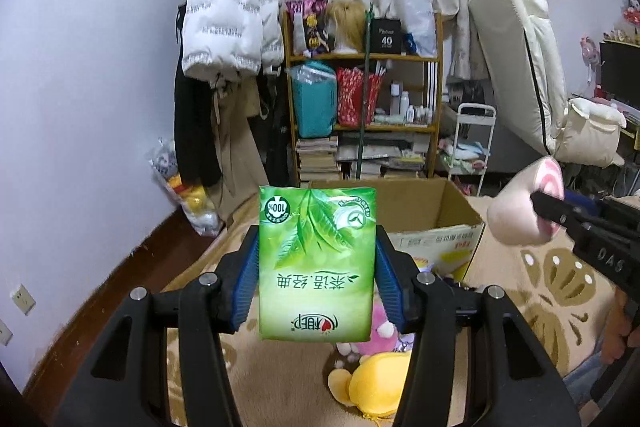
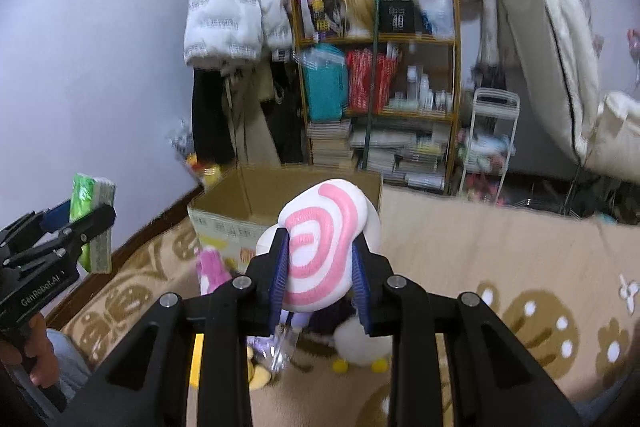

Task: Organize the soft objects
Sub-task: 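Lift the tissue pack with the left gripper while the right gripper lifts the swirl plush toward the box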

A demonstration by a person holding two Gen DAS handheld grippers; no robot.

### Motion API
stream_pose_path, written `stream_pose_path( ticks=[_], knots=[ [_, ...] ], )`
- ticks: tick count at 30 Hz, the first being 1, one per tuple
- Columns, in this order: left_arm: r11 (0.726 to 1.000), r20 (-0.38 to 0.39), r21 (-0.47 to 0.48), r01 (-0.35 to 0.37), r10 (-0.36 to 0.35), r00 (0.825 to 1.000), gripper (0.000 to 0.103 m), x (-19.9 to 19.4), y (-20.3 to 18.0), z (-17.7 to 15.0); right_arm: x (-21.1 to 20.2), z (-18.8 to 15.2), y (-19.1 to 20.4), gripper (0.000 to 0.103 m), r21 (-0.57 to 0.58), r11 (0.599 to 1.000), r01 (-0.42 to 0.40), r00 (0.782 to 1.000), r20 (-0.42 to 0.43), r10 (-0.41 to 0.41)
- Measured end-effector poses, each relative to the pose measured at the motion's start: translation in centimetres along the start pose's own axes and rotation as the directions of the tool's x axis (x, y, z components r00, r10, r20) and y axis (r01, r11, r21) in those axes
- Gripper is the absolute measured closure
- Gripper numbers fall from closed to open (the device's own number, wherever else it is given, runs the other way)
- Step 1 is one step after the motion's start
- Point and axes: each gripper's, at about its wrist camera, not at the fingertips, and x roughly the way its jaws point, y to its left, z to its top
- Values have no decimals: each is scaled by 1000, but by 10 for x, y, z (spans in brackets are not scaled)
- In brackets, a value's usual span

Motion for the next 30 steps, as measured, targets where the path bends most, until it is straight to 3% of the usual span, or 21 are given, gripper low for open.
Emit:
stream_pose_path(
  ticks=[4, 14, 22, 30],
  knots=[
    [999, 66, 43, -4, 1, 998, 51, -11, -7, 11, -16, 15, 6, 72, -32, 999, 0, 996, 85, 2],
    [983, 176, 181, -16, -17, 984, 51, -6, -32, 50, -19, 59, 8, 72, -65, 997, 34, 979, 201, -20],
    [982, 193, 187, 20, -57, 980, 51, 25, -36, 78, -8, 86, 0, 72, -90, 993, 71, 963, 267, -44],
    [985, 175, 168, 37, -67, 982, 51, 61, -31, 85, 17, 88, -7, 71, -62, 997, 39, 966, 256, -22]
  ],
)
